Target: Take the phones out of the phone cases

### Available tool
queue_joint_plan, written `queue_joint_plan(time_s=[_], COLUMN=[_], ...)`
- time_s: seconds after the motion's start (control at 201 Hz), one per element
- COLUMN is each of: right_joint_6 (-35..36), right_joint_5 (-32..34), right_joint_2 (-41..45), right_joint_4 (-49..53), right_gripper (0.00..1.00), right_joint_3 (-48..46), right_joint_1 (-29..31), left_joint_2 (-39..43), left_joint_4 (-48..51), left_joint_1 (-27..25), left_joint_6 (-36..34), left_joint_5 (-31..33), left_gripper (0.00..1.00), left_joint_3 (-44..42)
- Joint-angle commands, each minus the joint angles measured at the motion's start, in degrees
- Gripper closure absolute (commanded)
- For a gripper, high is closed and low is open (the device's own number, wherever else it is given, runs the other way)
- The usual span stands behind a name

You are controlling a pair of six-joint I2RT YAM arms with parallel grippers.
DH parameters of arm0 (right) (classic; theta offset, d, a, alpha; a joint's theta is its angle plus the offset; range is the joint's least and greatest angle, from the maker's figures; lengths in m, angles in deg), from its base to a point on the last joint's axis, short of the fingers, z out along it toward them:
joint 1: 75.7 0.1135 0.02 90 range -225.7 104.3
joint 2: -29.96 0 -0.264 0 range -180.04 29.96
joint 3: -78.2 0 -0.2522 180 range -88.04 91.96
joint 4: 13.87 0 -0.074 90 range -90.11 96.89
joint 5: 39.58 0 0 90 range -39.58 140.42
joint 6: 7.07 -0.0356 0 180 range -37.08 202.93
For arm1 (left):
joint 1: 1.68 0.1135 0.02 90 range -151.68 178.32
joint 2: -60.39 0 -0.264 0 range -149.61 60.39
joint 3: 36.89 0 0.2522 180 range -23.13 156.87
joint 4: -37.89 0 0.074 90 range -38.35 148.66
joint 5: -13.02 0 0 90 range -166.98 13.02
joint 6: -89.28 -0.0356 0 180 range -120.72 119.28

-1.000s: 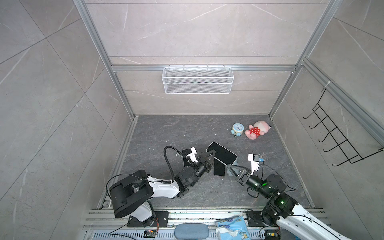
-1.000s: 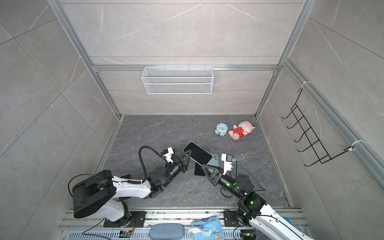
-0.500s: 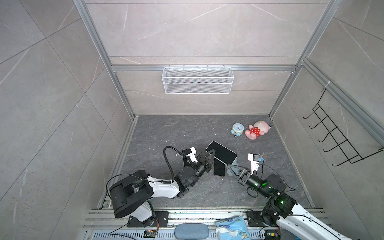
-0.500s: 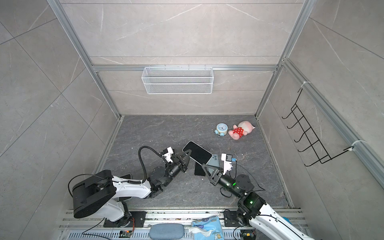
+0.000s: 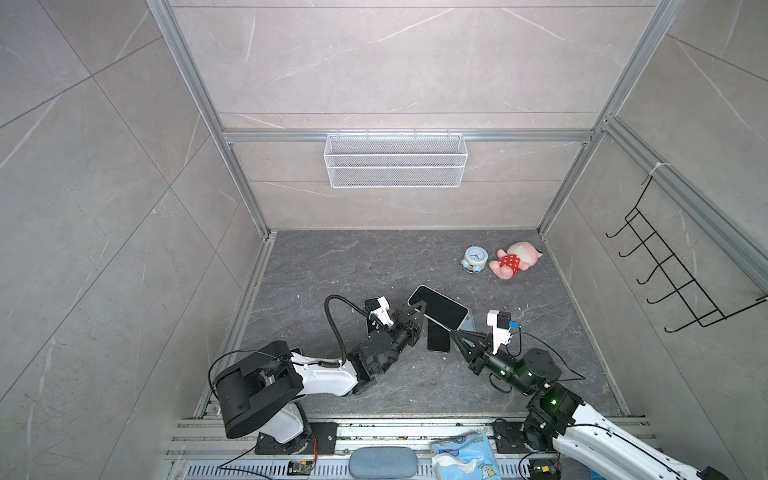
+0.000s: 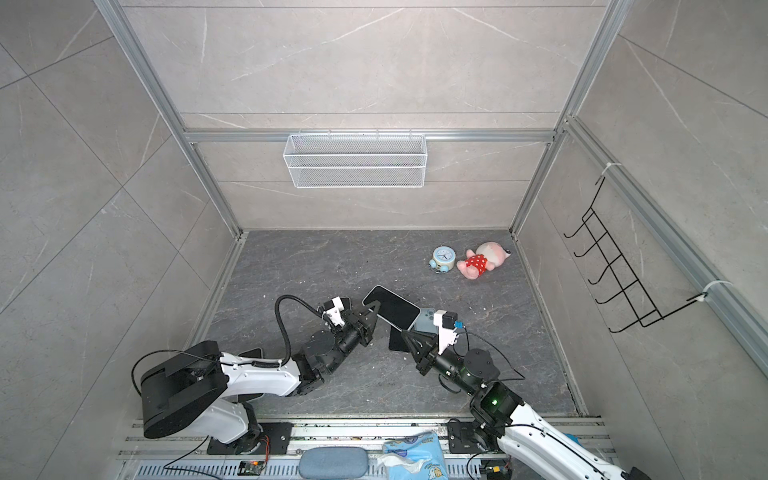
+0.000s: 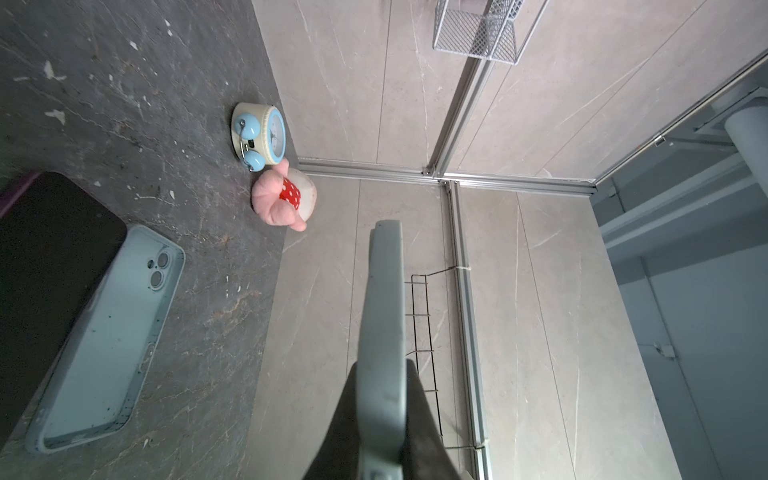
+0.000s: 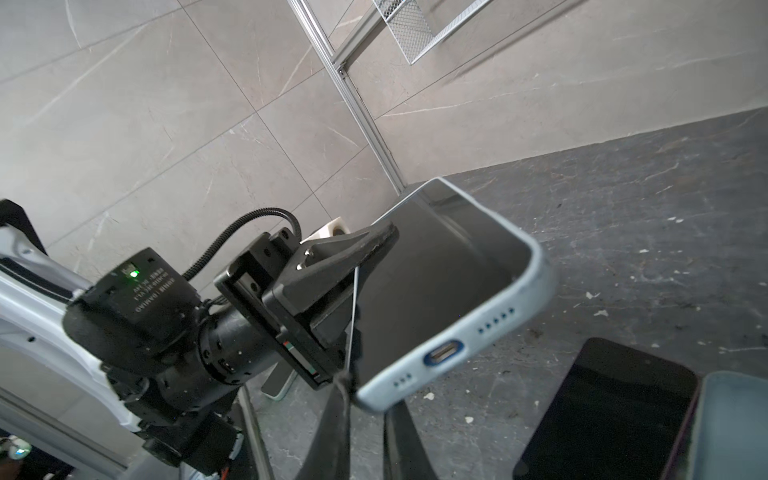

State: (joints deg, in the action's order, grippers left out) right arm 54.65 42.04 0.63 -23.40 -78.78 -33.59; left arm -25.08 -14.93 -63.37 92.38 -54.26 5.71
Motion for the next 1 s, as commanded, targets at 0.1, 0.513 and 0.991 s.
queue_joint_plan(time_s=[0.1,0.513,0.991], right_joint_6=[12.5,-0.3,-20.6], right_joint_5=[7.1,-0.4,-5.1], right_joint_2=[-2.4,7.3,2.7], right_joint_4=[2.2,10.3,-0.1], right_gripper=[1.00,0.52,0.34], right_joint_3=[0.2,-0.6,0.8], right_joint_1=[-0.2,-0.2,-0.3], left_joint_2=[3.9,3.0,0.3], left_joint_4=[-2.0,-8.3,-12.6], left_joint_1=[-0.9,-0.8,-0.8], left_joint_6=[0.1,-1.3,-2.9], left_joint_5=[-2.1,-1.5,-0.9], left_gripper=[1.00,1.00,1.00], left_joint_3=[1.7,-0.4,-0.4])
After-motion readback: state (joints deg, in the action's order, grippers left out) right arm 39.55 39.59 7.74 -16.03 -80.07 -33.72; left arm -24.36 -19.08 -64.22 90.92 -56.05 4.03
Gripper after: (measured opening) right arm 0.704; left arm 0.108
